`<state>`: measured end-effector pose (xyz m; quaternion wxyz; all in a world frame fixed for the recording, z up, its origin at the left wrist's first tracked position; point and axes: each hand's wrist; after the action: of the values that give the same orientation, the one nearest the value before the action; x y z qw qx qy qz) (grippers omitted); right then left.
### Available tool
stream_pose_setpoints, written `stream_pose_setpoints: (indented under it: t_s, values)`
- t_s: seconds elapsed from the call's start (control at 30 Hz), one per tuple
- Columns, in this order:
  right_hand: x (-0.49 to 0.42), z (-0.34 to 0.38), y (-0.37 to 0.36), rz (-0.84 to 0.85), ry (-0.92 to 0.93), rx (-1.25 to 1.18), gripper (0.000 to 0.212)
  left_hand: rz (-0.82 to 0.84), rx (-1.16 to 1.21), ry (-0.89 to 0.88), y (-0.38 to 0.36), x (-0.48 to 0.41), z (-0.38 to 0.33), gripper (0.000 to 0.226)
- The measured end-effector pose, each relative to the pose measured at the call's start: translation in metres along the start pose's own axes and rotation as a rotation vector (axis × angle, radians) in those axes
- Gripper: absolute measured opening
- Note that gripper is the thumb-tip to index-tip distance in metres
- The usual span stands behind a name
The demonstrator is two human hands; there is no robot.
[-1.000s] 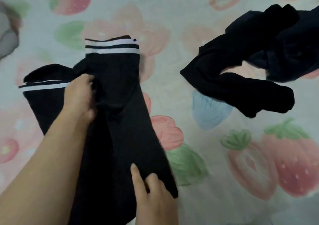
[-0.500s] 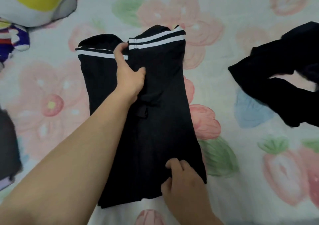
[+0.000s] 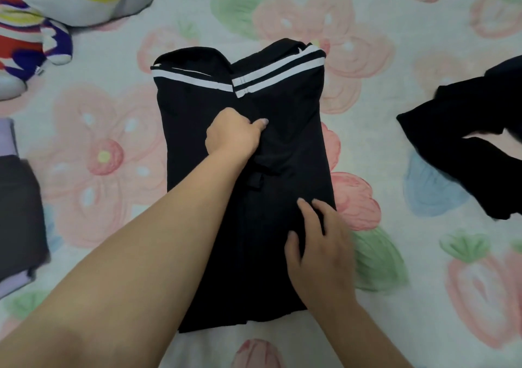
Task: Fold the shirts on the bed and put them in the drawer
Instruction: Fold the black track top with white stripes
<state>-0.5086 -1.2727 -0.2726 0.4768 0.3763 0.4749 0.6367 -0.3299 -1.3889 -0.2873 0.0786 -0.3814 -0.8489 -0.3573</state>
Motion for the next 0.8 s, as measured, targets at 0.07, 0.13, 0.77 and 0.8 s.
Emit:
stream_pose_setpoints:
  t_s: [0.07,0.13,0.77,0.8]
  values:
    - [-0.001,-0.002,-0.011,0.018,0.042,0.050,0.052,-0.002,0.002,0.018,-0.003,0.002,-0.002,0.030]
    - [0.001,-0.006,-0.019,0.010,0.073,0.074,0.053,-0.034,0.031,-0.020,-0.002,0.004,-0.004,0.027]
    - [0.000,-0.003,-0.025,0.018,0.064,0.125,0.052,0.028,0.127,-0.119,0.010,-0.002,0.004,0.023]
    - [-0.004,-0.002,-0.020,0.001,0.063,0.100,0.050,0.016,0.127,-0.145,0.009,0.003,0.002,0.031]
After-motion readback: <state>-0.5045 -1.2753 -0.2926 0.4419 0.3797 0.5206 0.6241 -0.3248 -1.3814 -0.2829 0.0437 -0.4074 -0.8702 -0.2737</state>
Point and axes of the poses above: each hand's wrist, its own x-axis away from the middle knuckle, its own y-axis out of the back of the hand, z = x × y, and after that the axes turned 14 degrees about x, right-handed
